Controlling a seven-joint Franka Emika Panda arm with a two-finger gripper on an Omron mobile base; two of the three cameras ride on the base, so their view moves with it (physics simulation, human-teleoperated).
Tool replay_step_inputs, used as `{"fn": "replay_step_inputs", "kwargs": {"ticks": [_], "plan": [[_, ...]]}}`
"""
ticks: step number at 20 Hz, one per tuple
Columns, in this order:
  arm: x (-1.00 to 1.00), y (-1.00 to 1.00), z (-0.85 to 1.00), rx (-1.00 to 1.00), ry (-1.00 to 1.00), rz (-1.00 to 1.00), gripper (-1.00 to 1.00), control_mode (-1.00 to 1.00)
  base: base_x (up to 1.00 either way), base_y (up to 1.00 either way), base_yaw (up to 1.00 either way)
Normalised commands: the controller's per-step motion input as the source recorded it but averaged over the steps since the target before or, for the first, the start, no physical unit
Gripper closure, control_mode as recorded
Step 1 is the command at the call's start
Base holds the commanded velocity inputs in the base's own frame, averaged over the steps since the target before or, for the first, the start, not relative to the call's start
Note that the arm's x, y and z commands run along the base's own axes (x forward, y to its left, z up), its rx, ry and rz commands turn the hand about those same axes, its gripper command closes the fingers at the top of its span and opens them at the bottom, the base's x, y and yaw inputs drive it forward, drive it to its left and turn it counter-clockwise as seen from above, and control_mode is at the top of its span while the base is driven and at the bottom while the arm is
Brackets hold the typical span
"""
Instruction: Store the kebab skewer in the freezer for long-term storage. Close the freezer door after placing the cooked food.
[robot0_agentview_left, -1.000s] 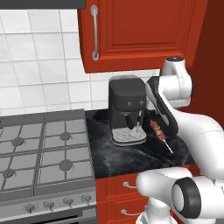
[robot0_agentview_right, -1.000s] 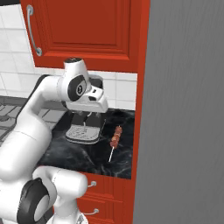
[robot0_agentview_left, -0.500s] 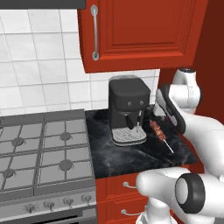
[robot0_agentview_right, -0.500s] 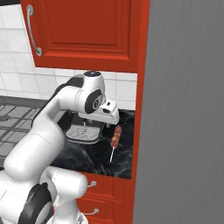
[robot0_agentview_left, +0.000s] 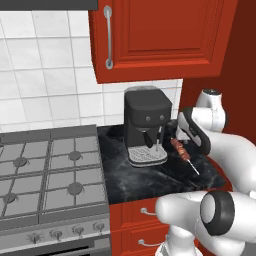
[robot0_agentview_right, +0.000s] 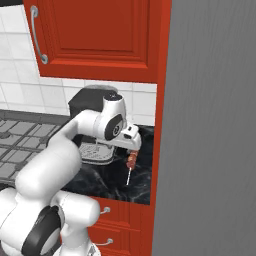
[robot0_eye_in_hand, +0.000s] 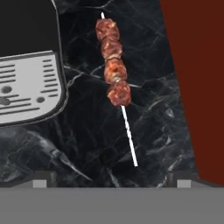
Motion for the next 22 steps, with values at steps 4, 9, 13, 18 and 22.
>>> {"fn": "replay_step_inputs", "kwargs": {"ticks": [4, 9, 13, 18, 22], "plan": [[0.13, -0.2, -0.49, 0.0, 0.0, 0.0, -1.0, -1.0, 0.0, 0.0, 0.0], [0.09, -0.07, -0.43, -0.02, 0.0, 0.0, -1.0, -1.0, 0.0, 0.0, 0.0], [0.15, -0.04, -0.41, -0.01, 0.0, 0.0, -1.0, -1.0, 0.0, 0.0, 0.0], [0.19, -0.05, -0.4, -0.01, 0.0, 0.0, -1.0, -1.0, 0.0, 0.0, 0.0], [0.22, -0.16, -0.3, 0.0, 0.0, 0.0, -1.0, -1.0, 0.0, 0.0, 0.0]]}}
